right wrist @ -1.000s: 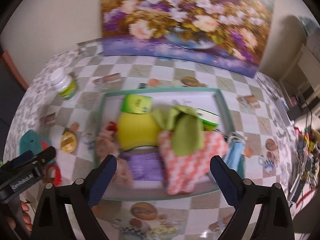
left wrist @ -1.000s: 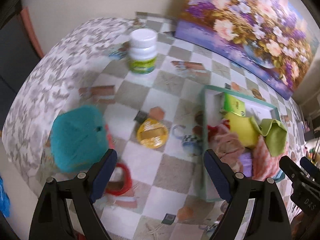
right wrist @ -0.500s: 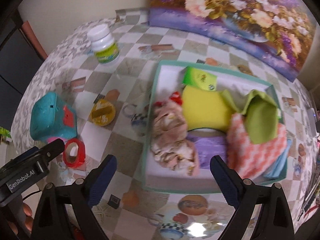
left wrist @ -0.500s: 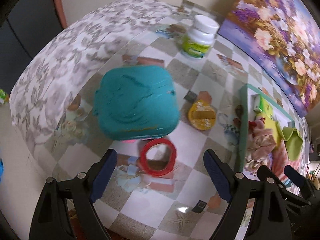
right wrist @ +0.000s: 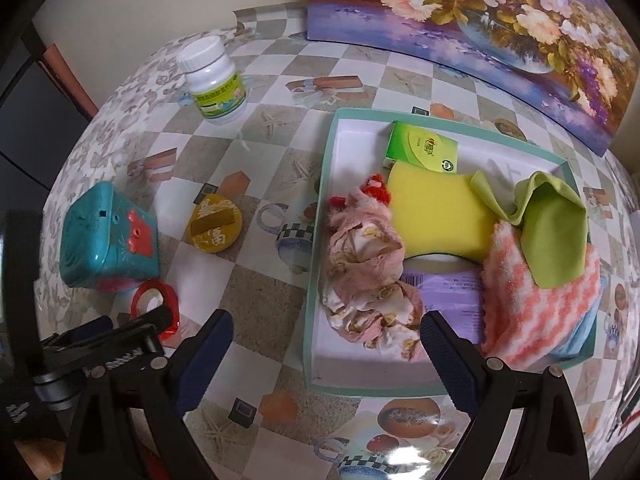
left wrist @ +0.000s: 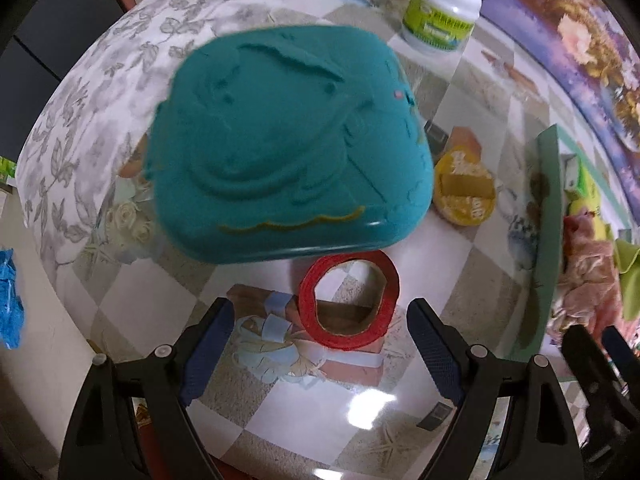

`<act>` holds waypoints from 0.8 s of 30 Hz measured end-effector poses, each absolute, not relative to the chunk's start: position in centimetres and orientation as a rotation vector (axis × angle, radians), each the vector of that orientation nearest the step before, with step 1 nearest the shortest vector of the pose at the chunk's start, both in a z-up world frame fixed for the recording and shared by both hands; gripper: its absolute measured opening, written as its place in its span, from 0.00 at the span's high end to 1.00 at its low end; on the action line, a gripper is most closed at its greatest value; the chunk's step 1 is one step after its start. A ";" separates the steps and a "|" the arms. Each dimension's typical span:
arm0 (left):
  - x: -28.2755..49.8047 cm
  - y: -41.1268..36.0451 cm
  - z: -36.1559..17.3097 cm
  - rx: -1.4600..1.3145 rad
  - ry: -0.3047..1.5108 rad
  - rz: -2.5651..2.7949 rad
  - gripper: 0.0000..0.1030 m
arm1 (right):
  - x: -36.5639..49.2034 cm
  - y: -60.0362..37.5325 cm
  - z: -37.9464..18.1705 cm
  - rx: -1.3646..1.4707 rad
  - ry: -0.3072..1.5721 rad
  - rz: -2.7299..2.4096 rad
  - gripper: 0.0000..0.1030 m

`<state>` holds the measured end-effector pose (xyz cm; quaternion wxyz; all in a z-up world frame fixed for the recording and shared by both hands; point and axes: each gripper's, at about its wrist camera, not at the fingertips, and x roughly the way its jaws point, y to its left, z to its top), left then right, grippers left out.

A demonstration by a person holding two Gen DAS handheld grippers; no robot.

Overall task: Organize soft objects
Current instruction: 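Move the left gripper to the red tape roll and grasp it, then hold the red tape roll in the left gripper while the right moves to the yellow round tin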

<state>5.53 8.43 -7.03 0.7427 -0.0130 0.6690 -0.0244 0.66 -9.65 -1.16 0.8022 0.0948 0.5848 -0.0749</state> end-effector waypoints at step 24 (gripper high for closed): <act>6.2 4.6 -8.1 0.088 1.430 -0.143 0.47 | 1.2 -9.7 -0.6 0.191 1.222 -0.165 0.07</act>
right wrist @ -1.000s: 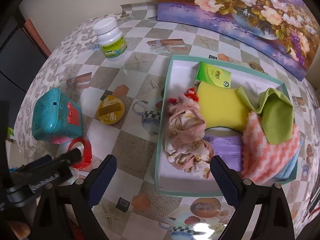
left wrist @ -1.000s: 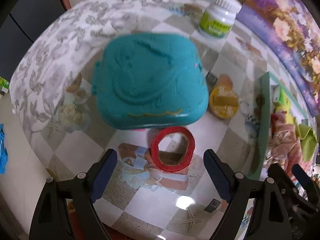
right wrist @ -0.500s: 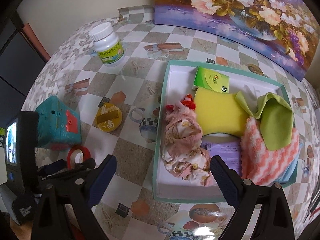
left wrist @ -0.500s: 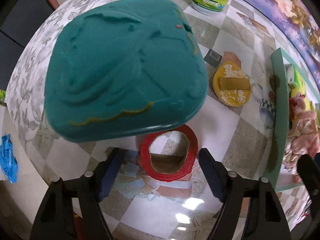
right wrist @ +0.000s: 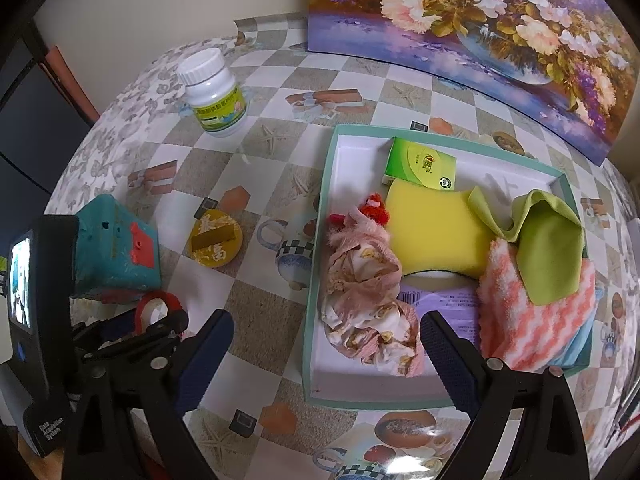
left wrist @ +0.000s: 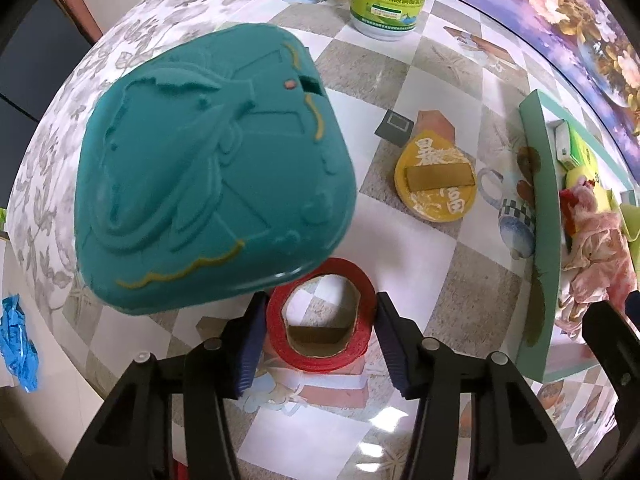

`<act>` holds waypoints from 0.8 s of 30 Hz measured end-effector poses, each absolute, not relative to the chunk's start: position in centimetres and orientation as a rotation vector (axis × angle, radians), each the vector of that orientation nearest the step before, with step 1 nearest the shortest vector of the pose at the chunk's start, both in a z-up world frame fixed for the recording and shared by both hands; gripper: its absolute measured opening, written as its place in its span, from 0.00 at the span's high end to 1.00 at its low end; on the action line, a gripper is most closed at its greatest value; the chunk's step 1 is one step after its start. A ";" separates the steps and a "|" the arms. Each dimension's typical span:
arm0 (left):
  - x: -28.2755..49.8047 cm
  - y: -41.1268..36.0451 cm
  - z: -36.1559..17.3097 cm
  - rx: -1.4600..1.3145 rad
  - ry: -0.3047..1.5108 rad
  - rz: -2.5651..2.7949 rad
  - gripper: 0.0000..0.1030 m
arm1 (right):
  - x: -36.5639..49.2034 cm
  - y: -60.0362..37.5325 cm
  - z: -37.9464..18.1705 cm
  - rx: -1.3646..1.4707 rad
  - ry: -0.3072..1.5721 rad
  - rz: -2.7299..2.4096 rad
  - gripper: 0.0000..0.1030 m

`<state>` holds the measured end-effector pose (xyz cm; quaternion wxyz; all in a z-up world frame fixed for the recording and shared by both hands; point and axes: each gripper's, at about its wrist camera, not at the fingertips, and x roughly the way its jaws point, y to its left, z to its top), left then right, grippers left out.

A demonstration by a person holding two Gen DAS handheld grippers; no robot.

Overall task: Organize soft objects
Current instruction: 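Hold the red tape roll in the left gripper while the right moves to the yellow round tin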

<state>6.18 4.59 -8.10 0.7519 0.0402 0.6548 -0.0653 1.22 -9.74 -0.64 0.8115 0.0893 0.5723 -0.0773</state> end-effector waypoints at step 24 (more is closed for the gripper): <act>7.1 10.3 -5.5 -0.153 1.442 -0.101 0.48 | 6.2 -7.0 0.8 0.153 1.107 0.012 0.14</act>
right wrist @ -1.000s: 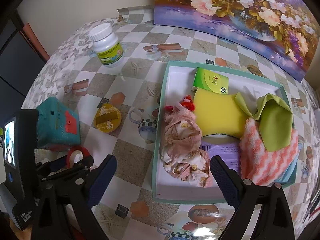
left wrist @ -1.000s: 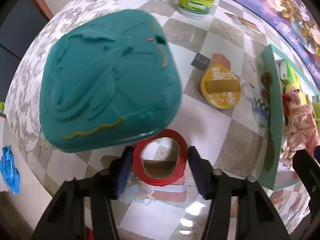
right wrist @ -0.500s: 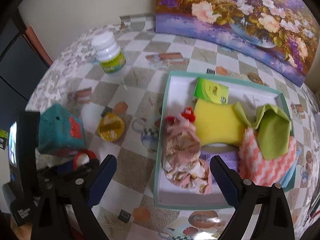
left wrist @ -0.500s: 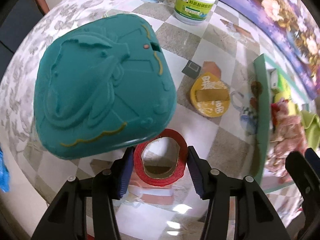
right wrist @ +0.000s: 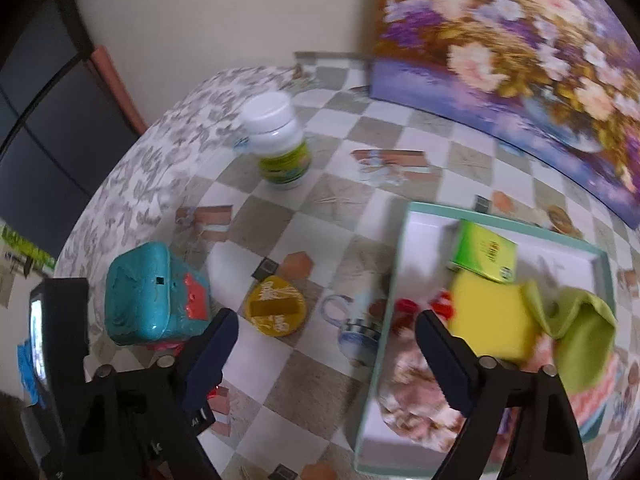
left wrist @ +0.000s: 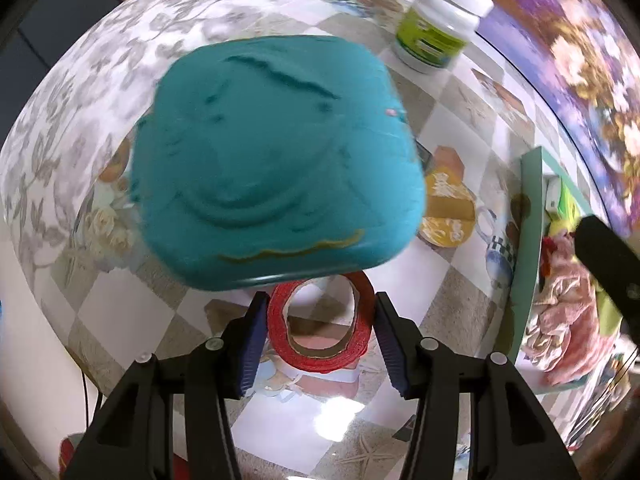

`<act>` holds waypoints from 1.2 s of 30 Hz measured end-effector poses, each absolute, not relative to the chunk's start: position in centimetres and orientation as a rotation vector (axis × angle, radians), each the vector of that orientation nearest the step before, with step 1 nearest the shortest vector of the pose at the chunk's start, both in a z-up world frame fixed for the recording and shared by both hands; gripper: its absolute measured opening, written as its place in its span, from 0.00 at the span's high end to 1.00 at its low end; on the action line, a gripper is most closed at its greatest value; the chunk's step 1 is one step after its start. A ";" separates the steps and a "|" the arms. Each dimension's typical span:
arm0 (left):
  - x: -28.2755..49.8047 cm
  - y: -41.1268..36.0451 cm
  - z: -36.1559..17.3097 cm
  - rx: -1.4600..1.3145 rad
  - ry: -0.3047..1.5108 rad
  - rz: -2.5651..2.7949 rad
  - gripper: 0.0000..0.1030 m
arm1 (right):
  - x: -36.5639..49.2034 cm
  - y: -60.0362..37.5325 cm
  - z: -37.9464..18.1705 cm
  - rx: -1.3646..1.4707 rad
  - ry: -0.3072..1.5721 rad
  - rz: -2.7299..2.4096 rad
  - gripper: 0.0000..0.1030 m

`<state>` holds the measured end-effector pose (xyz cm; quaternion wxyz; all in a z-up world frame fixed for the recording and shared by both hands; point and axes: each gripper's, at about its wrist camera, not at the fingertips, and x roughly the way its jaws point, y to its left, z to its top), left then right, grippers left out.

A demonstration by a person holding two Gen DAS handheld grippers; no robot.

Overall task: Organize soft objects
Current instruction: 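Hold the red tape roll in the left gripper while the right moves to the yellow round tin, then grasp the yellow round tin with the right gripper and lift it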

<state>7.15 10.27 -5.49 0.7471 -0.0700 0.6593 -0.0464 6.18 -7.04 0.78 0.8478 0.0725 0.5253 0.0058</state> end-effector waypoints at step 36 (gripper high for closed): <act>6.5 11.4 -6.6 -0.241 1.463 -0.025 0.48 | 9.5 -2.8 -5.8 0.072 1.249 0.133 0.56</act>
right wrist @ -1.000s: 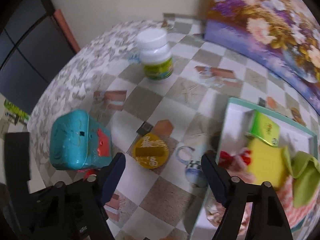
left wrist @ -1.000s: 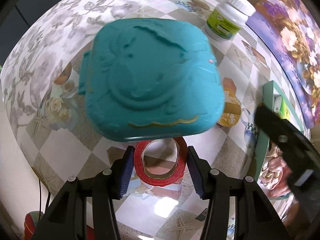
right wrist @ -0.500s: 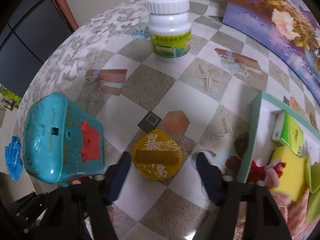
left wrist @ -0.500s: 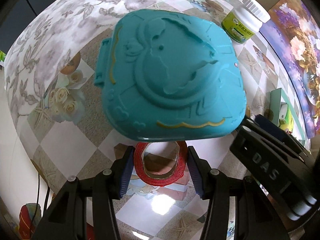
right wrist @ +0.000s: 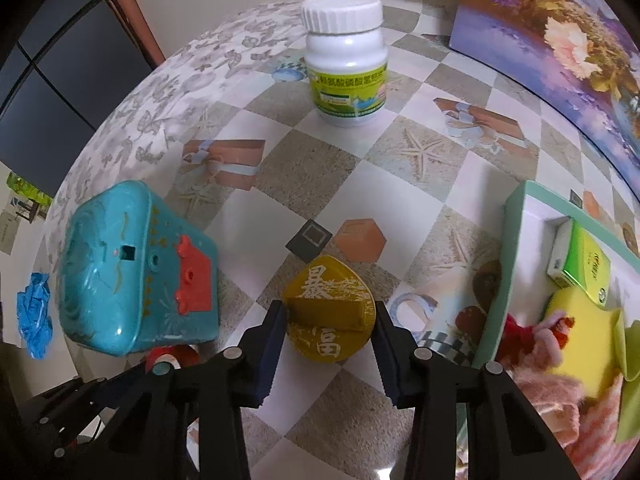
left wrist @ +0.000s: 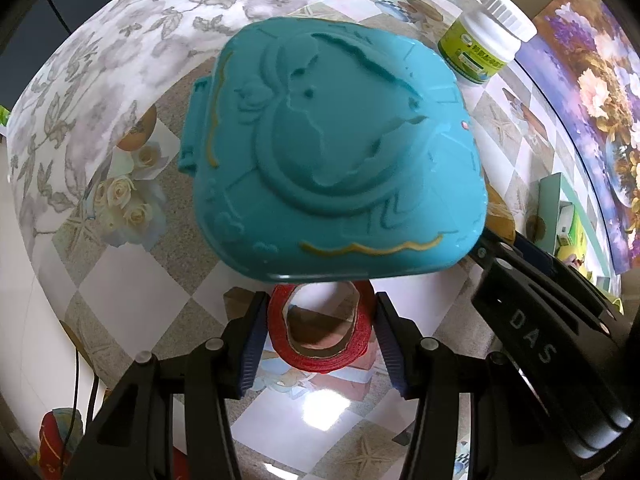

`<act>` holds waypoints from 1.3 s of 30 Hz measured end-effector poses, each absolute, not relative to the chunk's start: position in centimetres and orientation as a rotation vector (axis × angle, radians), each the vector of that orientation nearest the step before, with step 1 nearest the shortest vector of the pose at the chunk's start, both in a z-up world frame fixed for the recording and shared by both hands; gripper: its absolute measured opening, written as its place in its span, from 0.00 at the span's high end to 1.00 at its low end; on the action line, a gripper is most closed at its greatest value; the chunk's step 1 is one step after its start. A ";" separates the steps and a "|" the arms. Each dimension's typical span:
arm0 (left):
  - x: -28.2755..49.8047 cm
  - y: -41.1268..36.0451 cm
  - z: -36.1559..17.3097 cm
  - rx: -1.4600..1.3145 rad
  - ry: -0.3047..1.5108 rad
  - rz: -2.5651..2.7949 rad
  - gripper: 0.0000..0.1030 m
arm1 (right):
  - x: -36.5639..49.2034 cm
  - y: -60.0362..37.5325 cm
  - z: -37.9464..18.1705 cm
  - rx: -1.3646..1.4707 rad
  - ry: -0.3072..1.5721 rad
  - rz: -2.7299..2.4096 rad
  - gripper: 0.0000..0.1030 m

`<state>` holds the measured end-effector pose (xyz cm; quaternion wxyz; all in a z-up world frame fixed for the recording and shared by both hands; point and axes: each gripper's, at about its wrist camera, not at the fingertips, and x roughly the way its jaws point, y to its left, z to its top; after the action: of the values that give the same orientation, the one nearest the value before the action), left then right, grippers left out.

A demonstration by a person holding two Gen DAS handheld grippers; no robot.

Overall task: Organize soft objects
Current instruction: 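Grasp the yellow round tin with the right gripper and lift it, then carry the red tape in the left gripper and yellow tin in the right over the tray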

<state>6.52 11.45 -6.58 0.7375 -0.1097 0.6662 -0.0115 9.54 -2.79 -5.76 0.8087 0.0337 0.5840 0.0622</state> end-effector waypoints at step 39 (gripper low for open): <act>1.8 -3.6 2.8 0.051 1.181 -0.446 0.48 | -5.5 -20.9 6.5 0.391 0.968 -0.278 0.57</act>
<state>1.79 -3.62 2.77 0.8070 0.0238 0.5520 -0.2085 -5.55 -20.90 6.47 0.8577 0.1860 0.4607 -0.1324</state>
